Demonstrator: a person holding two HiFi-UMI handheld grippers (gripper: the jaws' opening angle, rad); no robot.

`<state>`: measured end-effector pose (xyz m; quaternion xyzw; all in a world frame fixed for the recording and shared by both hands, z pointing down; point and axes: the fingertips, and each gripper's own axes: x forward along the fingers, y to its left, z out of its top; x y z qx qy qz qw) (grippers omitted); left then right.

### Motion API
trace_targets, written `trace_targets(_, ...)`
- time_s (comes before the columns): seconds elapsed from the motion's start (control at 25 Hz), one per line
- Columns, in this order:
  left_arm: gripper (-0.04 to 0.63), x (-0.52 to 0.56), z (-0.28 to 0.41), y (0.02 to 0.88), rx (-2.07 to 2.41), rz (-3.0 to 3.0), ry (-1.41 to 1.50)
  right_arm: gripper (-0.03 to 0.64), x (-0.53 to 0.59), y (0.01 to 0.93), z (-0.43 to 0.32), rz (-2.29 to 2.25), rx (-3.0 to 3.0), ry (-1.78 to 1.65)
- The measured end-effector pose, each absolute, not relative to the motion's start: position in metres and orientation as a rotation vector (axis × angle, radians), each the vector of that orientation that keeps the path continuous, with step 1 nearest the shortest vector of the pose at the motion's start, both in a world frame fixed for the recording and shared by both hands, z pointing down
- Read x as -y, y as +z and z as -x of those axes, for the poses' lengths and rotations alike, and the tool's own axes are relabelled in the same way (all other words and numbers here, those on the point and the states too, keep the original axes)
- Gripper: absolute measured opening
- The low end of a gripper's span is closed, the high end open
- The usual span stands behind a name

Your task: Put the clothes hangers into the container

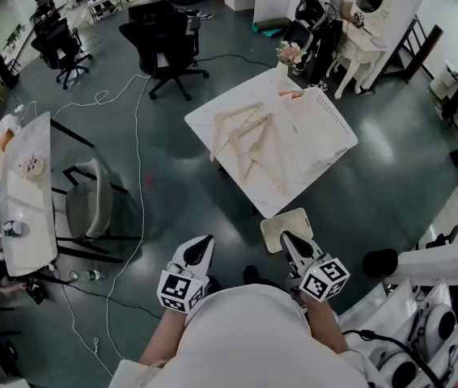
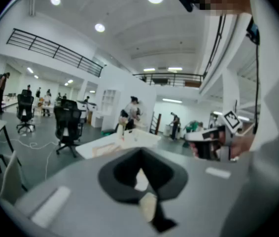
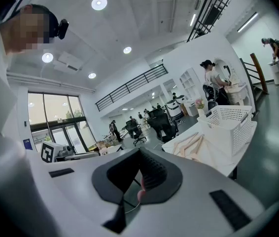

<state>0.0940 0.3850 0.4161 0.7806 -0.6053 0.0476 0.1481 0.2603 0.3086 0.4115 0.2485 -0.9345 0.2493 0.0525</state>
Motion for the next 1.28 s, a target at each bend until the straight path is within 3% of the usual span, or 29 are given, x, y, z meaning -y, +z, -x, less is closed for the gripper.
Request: trace_targets(1.28, -0.002, -0.334, -0.123, 0.430, 1.814, -2.169, 0.149, 0.002, -0.250, 0.432, -0.290, -0.590, 2.836, 0.767)
